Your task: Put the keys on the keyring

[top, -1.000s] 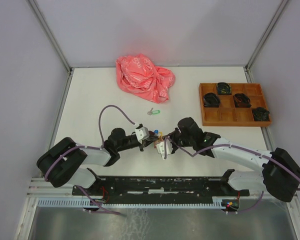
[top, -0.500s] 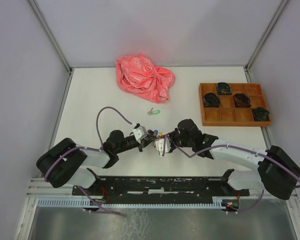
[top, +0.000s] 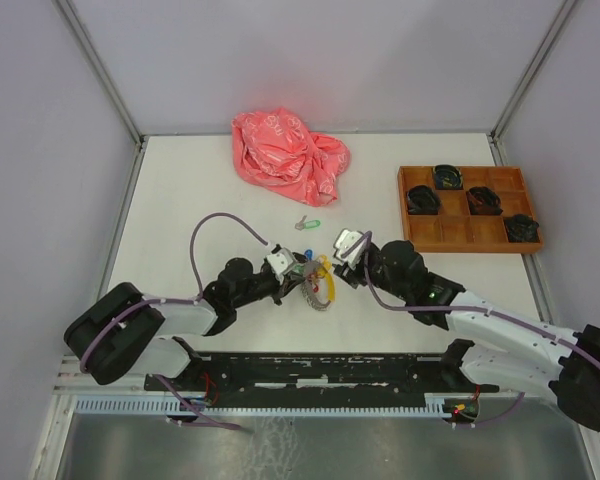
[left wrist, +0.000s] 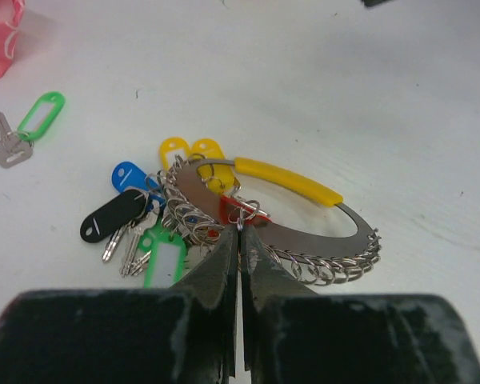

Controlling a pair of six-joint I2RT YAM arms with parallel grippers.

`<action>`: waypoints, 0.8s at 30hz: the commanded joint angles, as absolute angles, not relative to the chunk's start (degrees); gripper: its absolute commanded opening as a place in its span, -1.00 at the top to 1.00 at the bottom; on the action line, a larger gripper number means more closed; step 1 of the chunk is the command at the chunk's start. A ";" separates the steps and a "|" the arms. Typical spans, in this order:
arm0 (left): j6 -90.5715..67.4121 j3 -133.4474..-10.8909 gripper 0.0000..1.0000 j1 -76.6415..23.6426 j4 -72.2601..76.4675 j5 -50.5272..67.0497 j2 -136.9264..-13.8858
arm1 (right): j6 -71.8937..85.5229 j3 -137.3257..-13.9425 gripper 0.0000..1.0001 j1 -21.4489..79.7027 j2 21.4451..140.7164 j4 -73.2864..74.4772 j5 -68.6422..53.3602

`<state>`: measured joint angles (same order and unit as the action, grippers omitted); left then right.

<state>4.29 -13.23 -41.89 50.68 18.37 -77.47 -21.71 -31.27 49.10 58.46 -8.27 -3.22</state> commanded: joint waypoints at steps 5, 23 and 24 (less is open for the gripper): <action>0.70 -19.78 0.95 -43.63 36.59 13.42 -76.76 | 4.78 -36.25 -0.94 49.07 58.93 -1.17 12.38; -14.07 -30.71 0.41 -44.99 25.26 9.04 -86.52 | 20.86 -40.14 -1.00 49.00 69.28 8.37 4.66; -14.32 -30.61 0.33 -44.92 24.54 8.29 -85.50 | 21.01 -40.33 -1.00 49.03 69.43 8.64 4.86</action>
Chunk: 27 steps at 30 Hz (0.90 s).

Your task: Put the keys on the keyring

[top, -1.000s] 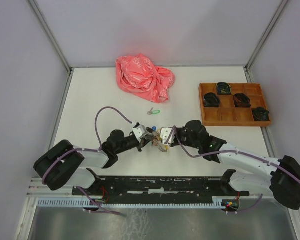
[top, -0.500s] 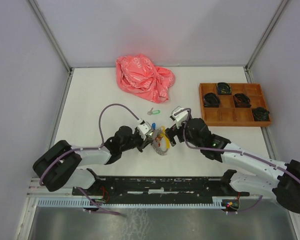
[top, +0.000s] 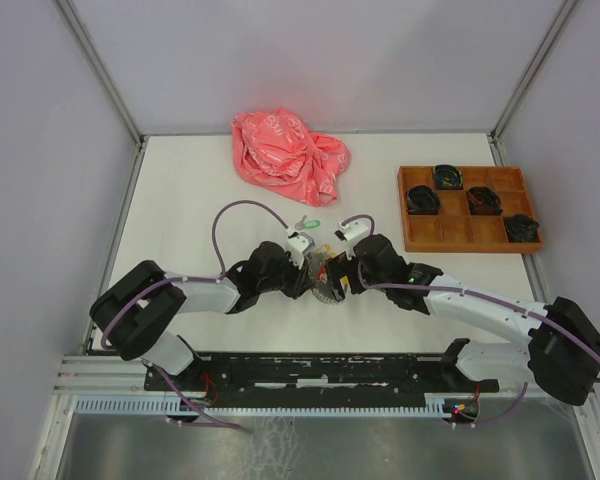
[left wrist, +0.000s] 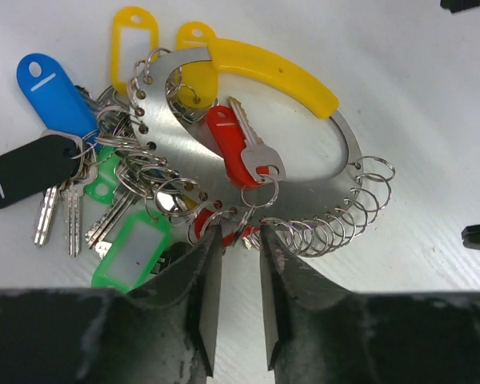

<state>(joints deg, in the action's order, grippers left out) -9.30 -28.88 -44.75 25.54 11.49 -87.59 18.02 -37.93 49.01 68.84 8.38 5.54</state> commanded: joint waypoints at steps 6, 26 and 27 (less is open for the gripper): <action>-16.21 -29.22 0.10 -45.02 18.64 5.98 -79.33 | 22.41 -40.85 -0.92 48.99 70.05 8.97 6.24; -31.71 -32.94 0.15 -49.15 16.38 2.23 -85.60 | 28.70 -42.41 -0.74 49.04 73.13 11.93 11.99; -31.66 -33.14 0.15 -49.39 16.55 2.06 -85.93 | 28.73 -42.37 -0.74 49.01 73.15 11.87 11.96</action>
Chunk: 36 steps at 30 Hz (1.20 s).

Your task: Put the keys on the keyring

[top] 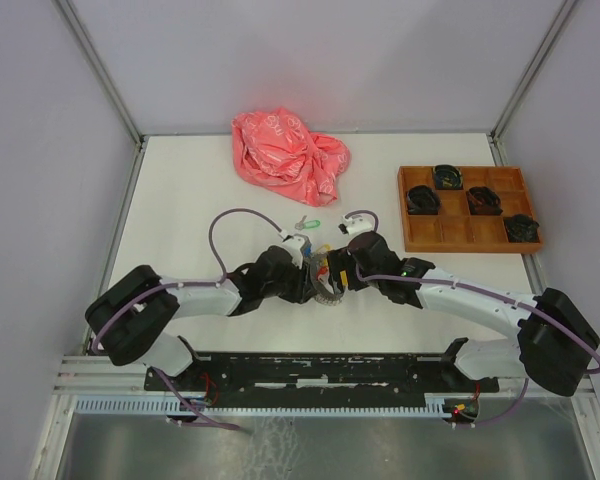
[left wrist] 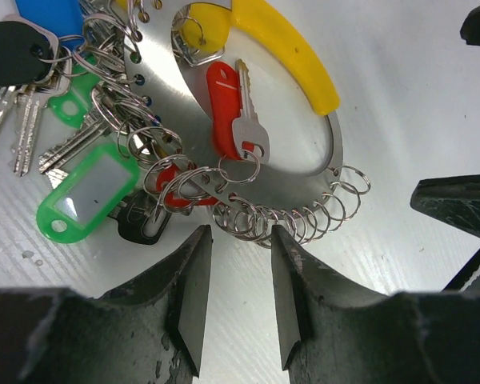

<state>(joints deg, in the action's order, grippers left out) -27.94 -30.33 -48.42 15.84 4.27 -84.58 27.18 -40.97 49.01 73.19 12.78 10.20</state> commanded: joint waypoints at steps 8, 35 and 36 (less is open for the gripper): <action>-31.16 -34.71 0.19 -49.83 16.81 0.89 -87.63 | 28.92 -42.10 -0.74 49.04 73.39 11.52 11.28; -34.02 -38.06 0.95 -49.17 11.44 7.70 -85.17 | 23.86 -42.50 -0.65 49.04 73.94 9.12 2.70; -34.28 -38.32 0.95 -48.87 11.03 8.26 -84.91 | 23.52 -42.22 -0.65 49.04 73.65 8.75 2.55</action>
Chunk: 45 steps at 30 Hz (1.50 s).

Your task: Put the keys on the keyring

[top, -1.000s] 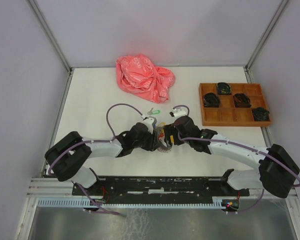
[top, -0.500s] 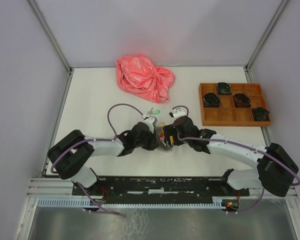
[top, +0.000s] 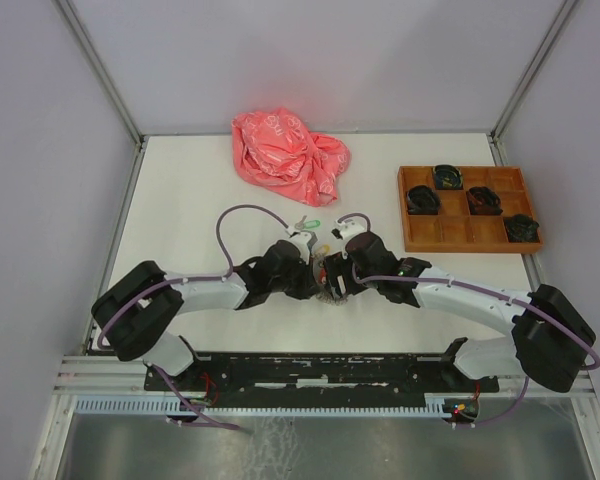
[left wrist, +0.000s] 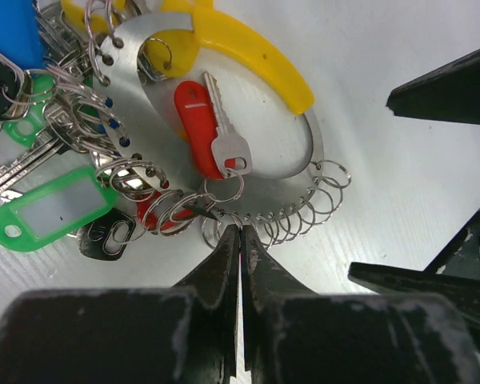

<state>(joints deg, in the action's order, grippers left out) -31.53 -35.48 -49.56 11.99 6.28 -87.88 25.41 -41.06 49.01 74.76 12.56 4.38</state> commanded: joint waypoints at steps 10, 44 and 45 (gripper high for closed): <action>-44.74 -41.71 0.95 -42.37 3.95 15.51 -85.09 | 21.49 -36.77 -0.57 49.04 71.12 -0.59 -1.36; -9.00 -18.95 0.95 -40.07 55.72 19.26 -71.53 | 6.16 -42.68 -0.60 48.53 60.06 6.67 -3.87; -7.86 -17.51 0.95 -40.03 59.28 20.40 -72.04 | 4.56 -42.99 -0.58 48.34 59.70 7.24 -4.10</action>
